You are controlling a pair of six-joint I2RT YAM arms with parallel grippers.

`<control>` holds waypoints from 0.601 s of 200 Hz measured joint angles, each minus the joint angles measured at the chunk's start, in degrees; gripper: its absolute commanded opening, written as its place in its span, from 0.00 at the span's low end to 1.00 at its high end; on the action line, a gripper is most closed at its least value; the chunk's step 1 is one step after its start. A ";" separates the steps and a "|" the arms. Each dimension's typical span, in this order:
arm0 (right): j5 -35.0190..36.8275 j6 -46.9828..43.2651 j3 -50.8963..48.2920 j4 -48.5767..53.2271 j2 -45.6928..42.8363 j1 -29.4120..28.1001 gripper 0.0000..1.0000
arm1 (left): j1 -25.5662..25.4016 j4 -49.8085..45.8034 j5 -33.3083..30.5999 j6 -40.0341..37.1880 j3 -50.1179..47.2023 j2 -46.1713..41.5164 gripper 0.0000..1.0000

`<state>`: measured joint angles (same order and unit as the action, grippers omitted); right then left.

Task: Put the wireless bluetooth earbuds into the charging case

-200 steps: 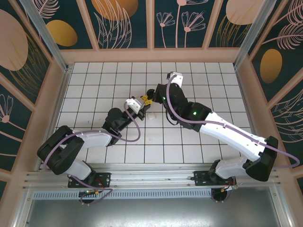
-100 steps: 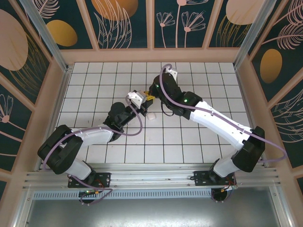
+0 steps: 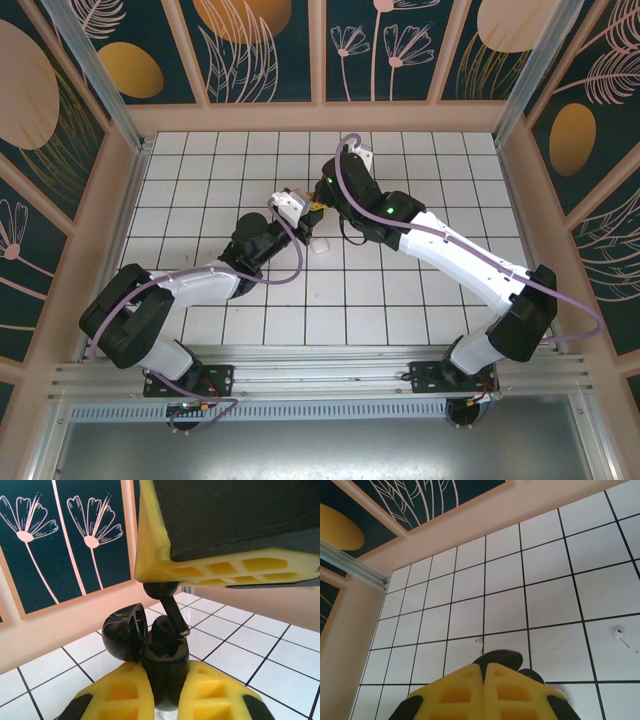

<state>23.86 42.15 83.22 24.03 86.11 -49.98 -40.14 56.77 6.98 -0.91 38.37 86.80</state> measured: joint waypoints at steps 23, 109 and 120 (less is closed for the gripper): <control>0.33 -0.26 -0.17 -0.09 0.00 0.00 0.00 | 0.00 -0.22 0.02 0.42 0.17 0.00 0.00; 2.64 -4.26 -2.38 -2.89 0.31 -0.83 0.00 | 0.00 -1.75 0.28 2.56 0.50 0.00 0.00; 3.08 -4.76 -2.38 -3.08 0.31 -1.01 0.00 | 0.00 -1.90 0.48 2.86 0.68 0.00 0.00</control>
<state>26.94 37.39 80.84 20.95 86.41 -50.98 -40.14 54.87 7.46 1.96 39.05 86.80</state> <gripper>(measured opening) 0.047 0.070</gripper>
